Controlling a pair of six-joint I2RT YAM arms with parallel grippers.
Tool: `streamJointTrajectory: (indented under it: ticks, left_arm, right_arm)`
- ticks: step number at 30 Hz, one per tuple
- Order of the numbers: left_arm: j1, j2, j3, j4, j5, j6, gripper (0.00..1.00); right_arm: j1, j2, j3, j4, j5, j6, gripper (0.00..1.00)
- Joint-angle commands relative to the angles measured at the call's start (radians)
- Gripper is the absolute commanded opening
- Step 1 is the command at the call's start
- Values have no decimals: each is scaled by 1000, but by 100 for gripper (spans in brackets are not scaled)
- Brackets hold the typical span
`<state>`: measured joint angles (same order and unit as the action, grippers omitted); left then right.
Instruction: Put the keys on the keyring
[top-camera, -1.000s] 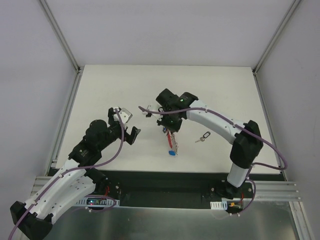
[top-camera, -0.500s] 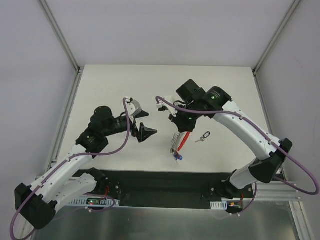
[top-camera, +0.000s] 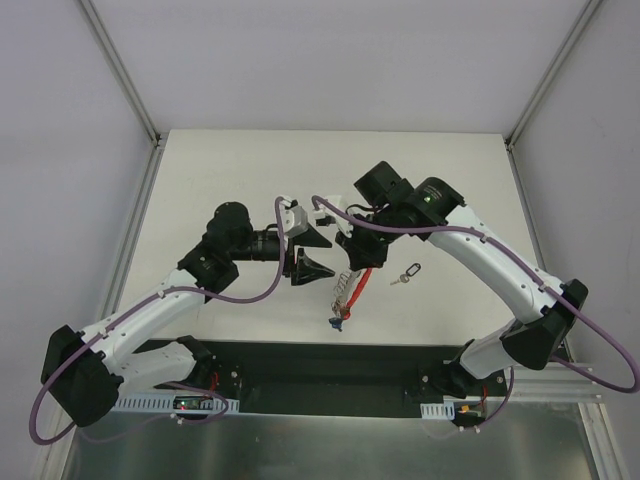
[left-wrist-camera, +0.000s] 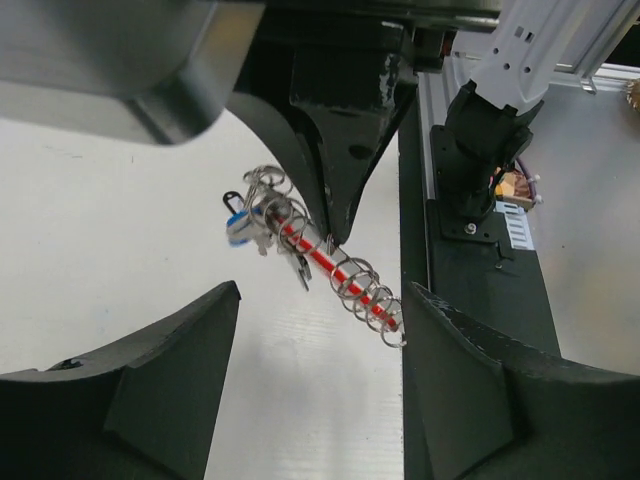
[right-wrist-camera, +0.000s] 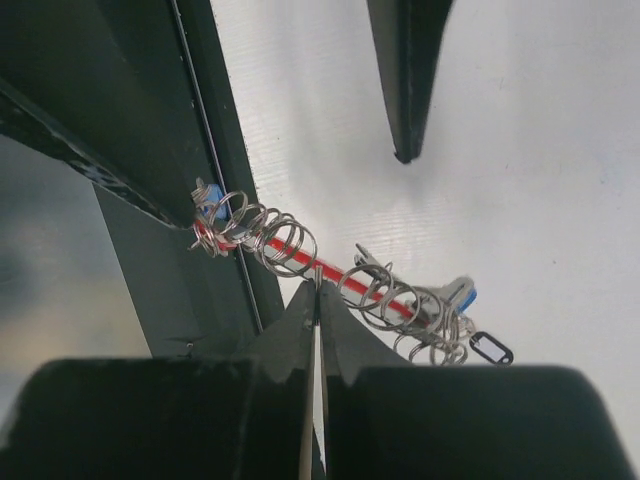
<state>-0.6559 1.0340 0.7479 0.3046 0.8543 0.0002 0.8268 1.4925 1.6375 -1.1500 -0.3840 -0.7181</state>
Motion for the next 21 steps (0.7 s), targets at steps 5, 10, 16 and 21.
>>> streamJointTrajectory:
  ticks: [5,10,16,21]
  left_arm:
    - [-14,80,83,76,89,23,53]
    - [-16,110,91,77,97,11,42]
    - [-14,104,70,62,56,12,35]
    - [-8,8,-34,33,-157,40,45]
  right_arm:
    - [-3,-58,-36,125,-105,-43,1]
    - [-2,-52,-41,154,-108,-55,1]
    - [-6,-35,-71,205,-95,-41,1]
    - [-14,18,-122,217,-47,-23,1]
